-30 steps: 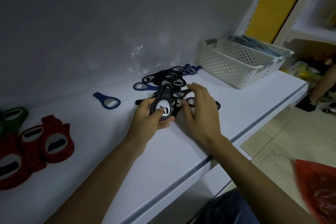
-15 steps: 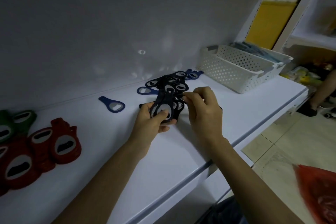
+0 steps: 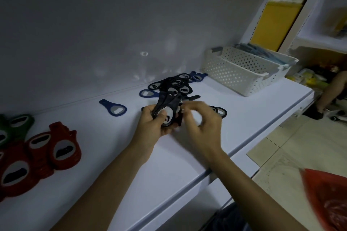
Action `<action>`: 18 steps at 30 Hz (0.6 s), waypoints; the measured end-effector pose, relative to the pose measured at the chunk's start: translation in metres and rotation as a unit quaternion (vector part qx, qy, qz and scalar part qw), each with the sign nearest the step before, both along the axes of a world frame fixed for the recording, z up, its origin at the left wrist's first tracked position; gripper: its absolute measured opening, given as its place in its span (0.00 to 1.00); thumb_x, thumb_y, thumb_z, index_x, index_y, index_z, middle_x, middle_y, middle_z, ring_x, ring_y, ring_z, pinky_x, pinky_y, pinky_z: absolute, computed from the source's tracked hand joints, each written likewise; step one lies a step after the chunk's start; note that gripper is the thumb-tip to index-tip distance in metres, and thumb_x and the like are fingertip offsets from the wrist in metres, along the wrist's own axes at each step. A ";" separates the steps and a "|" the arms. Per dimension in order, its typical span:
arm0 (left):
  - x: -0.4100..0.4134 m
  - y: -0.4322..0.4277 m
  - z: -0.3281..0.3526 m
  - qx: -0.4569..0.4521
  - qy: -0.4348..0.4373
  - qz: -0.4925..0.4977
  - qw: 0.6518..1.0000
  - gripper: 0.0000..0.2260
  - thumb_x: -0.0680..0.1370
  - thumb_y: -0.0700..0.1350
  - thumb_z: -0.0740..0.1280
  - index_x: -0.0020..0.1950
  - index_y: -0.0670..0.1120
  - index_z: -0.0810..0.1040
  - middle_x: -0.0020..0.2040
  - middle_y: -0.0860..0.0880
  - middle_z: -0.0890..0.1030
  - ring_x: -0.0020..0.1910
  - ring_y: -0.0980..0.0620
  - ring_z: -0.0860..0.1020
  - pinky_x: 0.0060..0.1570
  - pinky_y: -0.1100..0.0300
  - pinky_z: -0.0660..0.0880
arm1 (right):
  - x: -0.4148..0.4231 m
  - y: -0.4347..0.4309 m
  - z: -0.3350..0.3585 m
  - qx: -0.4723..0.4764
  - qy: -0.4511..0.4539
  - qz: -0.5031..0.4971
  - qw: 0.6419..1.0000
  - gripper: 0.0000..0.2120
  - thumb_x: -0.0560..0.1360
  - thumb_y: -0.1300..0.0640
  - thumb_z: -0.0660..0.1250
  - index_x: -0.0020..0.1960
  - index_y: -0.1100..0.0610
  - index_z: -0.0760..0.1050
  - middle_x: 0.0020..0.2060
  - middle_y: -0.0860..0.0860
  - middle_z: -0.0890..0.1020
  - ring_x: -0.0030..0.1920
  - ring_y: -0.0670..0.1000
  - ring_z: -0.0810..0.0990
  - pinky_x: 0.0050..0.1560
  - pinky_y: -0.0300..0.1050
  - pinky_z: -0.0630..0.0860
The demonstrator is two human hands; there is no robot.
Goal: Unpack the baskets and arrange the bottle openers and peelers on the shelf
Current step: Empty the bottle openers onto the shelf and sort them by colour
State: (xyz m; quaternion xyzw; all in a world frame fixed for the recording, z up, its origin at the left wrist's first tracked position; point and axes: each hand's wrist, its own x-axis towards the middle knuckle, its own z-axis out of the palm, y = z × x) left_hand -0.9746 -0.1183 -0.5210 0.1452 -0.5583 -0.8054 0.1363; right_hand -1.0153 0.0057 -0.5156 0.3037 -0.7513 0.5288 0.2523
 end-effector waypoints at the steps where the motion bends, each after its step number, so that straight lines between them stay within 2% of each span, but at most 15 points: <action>1: 0.000 0.000 0.000 0.000 0.000 0.001 1.000 0.08 0.81 0.38 0.60 0.60 0.41 0.70 0.48 0.43 0.81 0.36 0.51 0.83 0.33 0.64 0.77 | -0.008 0.006 0.000 0.047 -0.026 -0.071 0.996 0.09 0.75 0.54 0.63 0.50 0.56 0.80 0.49 0.49 0.83 0.49 0.49 0.79 0.49 0.44 0.73; 2: 0.000 0.000 -0.001 0.000 0.001 0.001 1.000 0.08 0.81 0.37 0.60 0.59 0.41 0.70 0.48 0.43 0.81 0.36 0.51 0.83 0.32 0.65 0.76 | -0.018 0.013 -0.002 0.145 -0.056 -0.141 0.978 0.12 0.76 0.52 0.63 0.55 0.54 0.78 0.55 0.51 0.81 0.56 0.52 0.77 0.54 0.47 0.71; 3: 0.001 0.000 -0.001 -0.003 0.003 0.000 1.000 0.07 0.80 0.36 0.60 0.58 0.42 0.72 0.48 0.44 0.81 0.36 0.51 0.83 0.32 0.66 0.76 | -0.026 0.021 -0.004 0.255 -0.091 -0.191 0.944 0.15 0.77 0.49 0.62 0.60 0.54 0.76 0.60 0.53 0.78 0.63 0.56 0.73 0.60 0.51 0.68; 4: 0.001 0.001 -0.001 -0.010 0.004 -0.003 1.000 0.07 0.80 0.35 0.60 0.56 0.43 0.73 0.47 0.44 0.81 0.36 0.51 0.84 0.33 0.67 0.76 | -0.032 0.027 -0.006 0.335 -0.125 -0.212 0.909 0.16 0.77 0.48 0.61 0.60 0.55 0.74 0.61 0.55 0.77 0.64 0.58 0.71 0.61 0.51 0.67; 5: 0.001 0.001 -0.001 -0.017 0.005 -0.007 1.000 0.07 0.80 0.34 0.60 0.55 0.44 0.74 0.47 0.44 0.81 0.37 0.50 0.84 0.34 0.66 0.77 | -0.036 0.031 -0.008 0.372 -0.144 -0.216 0.891 0.14 0.77 0.48 0.60 0.57 0.55 0.74 0.56 0.55 0.78 0.61 0.59 0.73 0.56 0.50 0.68; 7: 0.001 0.002 -0.001 -0.020 0.009 -0.011 1.000 0.08 0.79 0.33 0.61 0.54 0.43 0.75 0.49 0.43 0.81 0.38 0.50 0.84 0.43 0.59 0.80 | -0.037 0.032 -0.011 0.388 -0.118 -0.204 0.891 0.10 0.77 0.53 0.58 0.53 0.56 0.74 0.48 0.53 0.79 0.52 0.58 0.76 0.43 0.47 0.67; 9: 0.001 0.003 -0.001 -0.019 0.013 -0.010 1.000 0.09 0.78 0.32 0.62 0.57 0.40 0.75 0.52 0.41 0.81 0.39 0.50 0.84 0.52 0.51 0.79 | -0.035 0.028 -0.011 0.406 -0.067 -0.199 0.889 0.15 0.77 0.59 0.56 0.60 0.55 0.74 0.51 0.53 0.80 0.51 0.57 0.77 0.40 0.46 0.65; 11: 0.002 0.003 -0.001 -0.020 0.015 -0.009 1.000 0.10 0.78 0.32 0.63 0.57 0.40 0.75 0.53 0.40 0.80 0.39 0.50 0.84 0.52 0.50 0.80 | -0.033 0.026 -0.010 0.396 -0.024 -0.213 0.893 0.17 0.76 0.63 0.55 0.61 0.57 0.75 0.49 0.54 0.81 0.49 0.58 0.78 0.42 0.46 0.64; 14: 0.001 0.003 -0.001 -0.018 0.015 -0.006 1.000 0.09 0.78 0.32 0.63 0.55 0.42 0.76 0.52 0.41 0.81 0.39 0.49 0.84 0.51 0.51 0.80 | -0.031 0.025 -0.008 0.355 0.007 -0.242 0.903 0.12 0.76 0.66 0.56 0.54 0.61 0.75 0.37 0.56 0.81 0.40 0.59 0.78 0.49 0.49 0.65; 16: 0.000 0.002 -0.002 -0.007 0.013 -0.006 1.000 0.07 0.78 0.35 0.64 0.55 0.42 0.76 0.51 0.42 0.82 0.40 0.50 0.84 0.53 0.49 0.79 | -0.026 0.022 -0.005 0.240 0.004 -0.207 0.948 0.10 0.76 0.66 0.59 0.54 0.62 0.75 0.36 0.54 0.81 0.35 0.55 0.74 0.50 0.48 0.67; 18: -0.001 0.002 -0.002 0.005 0.012 -0.007 1.000 0.06 0.79 0.40 0.65 0.55 0.42 0.77 0.51 0.42 0.82 0.42 0.49 0.84 0.51 0.50 0.80 | -0.019 0.018 -0.002 0.117 0.016 -0.135 0.984 0.09 0.74 0.67 0.61 0.52 0.60 0.75 0.42 0.49 0.82 0.40 0.51 0.75 0.52 0.46 0.67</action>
